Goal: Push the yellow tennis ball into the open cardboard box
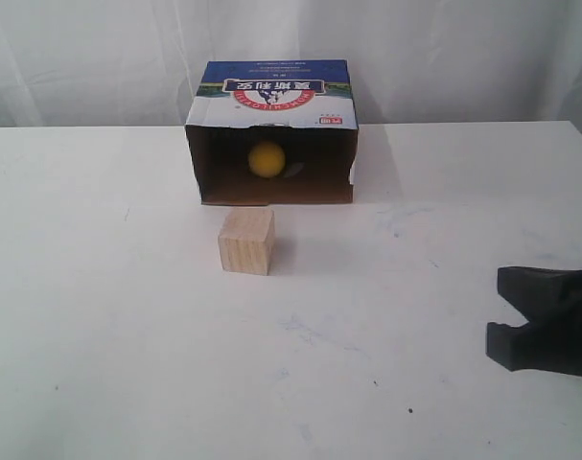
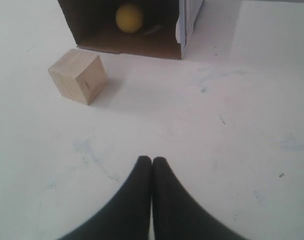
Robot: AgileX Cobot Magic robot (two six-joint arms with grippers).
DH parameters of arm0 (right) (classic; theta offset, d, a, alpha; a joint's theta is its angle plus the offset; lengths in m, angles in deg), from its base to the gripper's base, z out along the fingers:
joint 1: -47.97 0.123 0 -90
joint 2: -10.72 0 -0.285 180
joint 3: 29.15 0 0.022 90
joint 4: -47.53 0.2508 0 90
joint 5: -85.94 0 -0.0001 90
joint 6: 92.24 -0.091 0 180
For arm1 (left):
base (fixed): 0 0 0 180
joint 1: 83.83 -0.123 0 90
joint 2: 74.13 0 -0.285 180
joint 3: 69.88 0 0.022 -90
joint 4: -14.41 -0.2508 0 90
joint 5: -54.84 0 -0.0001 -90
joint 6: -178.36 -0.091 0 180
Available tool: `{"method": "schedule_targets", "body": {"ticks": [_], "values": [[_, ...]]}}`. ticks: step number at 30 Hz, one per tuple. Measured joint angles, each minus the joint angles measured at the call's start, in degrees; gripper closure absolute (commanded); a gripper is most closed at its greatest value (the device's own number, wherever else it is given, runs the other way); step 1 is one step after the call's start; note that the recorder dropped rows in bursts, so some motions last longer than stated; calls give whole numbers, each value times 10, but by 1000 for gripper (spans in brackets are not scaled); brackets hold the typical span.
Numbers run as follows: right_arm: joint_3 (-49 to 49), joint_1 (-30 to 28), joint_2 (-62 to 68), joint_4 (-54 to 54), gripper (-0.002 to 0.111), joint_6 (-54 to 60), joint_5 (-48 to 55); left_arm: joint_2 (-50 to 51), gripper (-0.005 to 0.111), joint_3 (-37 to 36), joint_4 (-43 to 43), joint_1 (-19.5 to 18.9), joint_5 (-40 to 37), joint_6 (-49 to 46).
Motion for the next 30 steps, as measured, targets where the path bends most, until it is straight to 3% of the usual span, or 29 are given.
{"method": "schedule_targets", "body": {"ticks": [30], "values": [[-134, -142, -255, 5, 108, -1, -8, 0, 107, 0, 0, 0, 0, 0]]}}
